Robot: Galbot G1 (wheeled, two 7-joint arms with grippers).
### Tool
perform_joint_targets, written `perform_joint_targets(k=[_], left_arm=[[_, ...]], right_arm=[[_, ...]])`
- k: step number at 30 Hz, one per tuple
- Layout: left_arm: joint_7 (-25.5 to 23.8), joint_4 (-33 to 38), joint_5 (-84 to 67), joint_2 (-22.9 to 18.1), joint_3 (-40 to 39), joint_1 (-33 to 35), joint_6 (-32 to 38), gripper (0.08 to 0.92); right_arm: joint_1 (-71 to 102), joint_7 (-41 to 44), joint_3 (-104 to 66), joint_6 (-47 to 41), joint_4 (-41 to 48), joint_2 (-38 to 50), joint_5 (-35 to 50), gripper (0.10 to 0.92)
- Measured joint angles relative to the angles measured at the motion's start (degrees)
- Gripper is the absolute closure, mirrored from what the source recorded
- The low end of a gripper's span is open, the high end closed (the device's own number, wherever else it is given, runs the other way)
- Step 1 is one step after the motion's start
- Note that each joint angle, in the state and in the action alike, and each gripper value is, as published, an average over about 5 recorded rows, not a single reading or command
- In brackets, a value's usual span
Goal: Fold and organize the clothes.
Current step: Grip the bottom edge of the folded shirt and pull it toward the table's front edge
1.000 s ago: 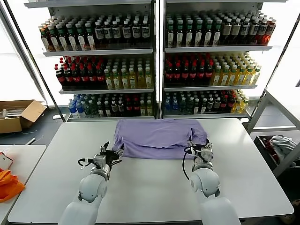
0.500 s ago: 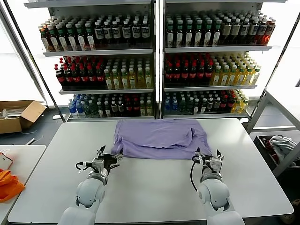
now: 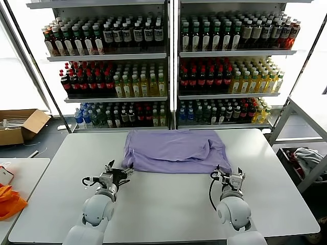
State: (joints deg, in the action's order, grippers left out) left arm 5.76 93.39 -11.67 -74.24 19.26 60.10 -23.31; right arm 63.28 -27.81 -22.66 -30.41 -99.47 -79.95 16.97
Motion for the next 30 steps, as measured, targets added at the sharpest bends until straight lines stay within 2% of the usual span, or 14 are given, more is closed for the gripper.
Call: perform_joint_targets(k=[3,6,23,30], left_arm=[[-0.01,-0.20,-0.04,-0.02,-0.25,0.10,-0.05,0.177],[-0.02,-0.52,-0.12,-0.05,-0.49,0.06,-0.13,0.212],[-0.90,-0.10,0.25,0.29,-0.90,1.33,-0.42,0.700],[-1.24,1.30,1.22,0.27,-0.80,2.89,0.07,0.886]], right_arm=[[0.20,0.22,-0.01,0.44,0.66,-0.06,-0.11,0.329],[0.43,0.53,0.02,0.80,1.07,-0.12,-0.27,0.415],[1.56,1.49,0.50,1.28,1.33,-0.07,-0.37,0.893],[2.69,1.19,0.88,1.13,-0.01,-0.50,-0.48,0.917]])
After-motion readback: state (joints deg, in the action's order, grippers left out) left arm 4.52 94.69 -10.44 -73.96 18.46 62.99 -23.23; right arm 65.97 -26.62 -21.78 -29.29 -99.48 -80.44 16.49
